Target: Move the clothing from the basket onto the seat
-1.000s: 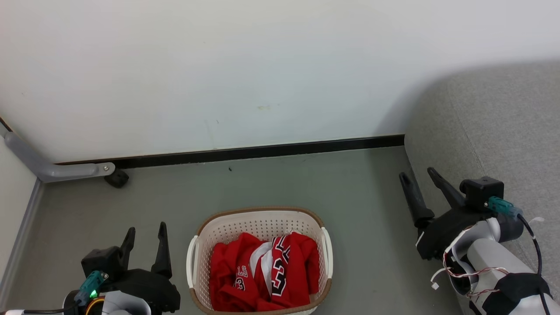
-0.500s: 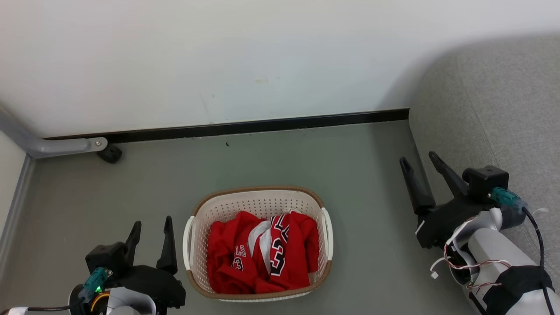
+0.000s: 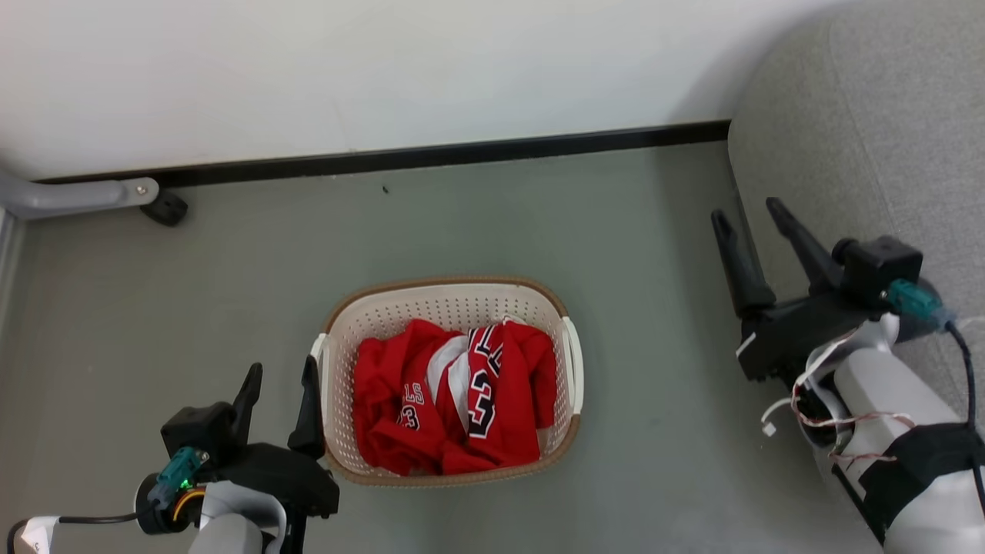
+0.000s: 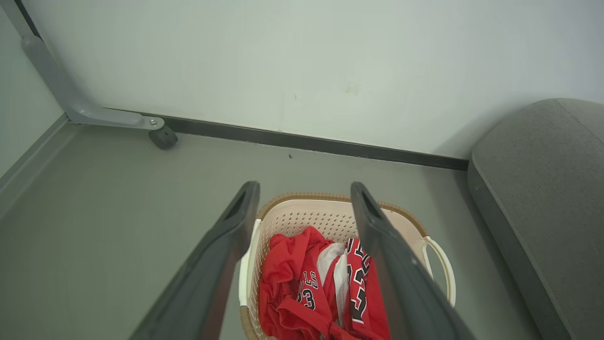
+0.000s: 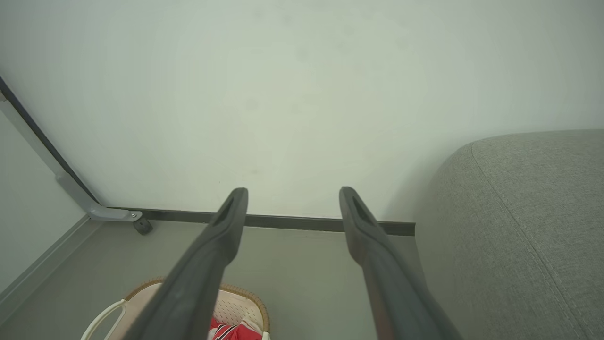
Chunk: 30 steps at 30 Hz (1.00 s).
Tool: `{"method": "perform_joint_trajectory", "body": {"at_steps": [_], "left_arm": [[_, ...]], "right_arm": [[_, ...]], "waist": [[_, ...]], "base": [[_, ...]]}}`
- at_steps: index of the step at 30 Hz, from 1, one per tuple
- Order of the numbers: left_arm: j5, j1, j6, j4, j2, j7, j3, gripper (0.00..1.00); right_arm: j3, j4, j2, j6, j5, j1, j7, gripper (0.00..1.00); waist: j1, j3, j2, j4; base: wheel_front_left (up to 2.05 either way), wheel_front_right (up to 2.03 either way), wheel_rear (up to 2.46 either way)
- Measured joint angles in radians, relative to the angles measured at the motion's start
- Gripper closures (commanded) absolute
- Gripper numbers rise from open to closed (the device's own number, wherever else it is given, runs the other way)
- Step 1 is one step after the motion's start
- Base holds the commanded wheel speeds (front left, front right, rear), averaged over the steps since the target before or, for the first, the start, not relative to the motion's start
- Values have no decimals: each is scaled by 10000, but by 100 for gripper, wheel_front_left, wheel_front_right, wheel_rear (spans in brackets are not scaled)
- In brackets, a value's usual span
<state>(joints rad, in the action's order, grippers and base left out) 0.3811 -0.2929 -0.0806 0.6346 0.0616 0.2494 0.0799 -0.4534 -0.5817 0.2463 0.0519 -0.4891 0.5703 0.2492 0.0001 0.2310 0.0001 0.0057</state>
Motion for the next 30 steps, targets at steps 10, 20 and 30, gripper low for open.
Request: {"method": "perform_joint_trajectory", "body": {"at_steps": [10, 20, 30], "left_arm": [[-42, -813, -159, 146, -173, 0, 194, 0], [-42, -1739, -251, 500, -244, 0, 435, 0], [263, -2708, -261, 1039, -297, 2, 545, 0]], "right_arm": [[328, 802, 134, -4, 418, 511, 0, 0], [575, 1494, 236, -81, 681, 889, 2, 0], [811, 2171, 439, -79, 1039, 1350, 4, 0]], "waist": [[1, 1072, 0, -136], [1, 2179, 1, -215], [2, 3360, 1, -197]], "base": [[0, 0, 0], [0, 0, 0], [0, 0, 0]]}}
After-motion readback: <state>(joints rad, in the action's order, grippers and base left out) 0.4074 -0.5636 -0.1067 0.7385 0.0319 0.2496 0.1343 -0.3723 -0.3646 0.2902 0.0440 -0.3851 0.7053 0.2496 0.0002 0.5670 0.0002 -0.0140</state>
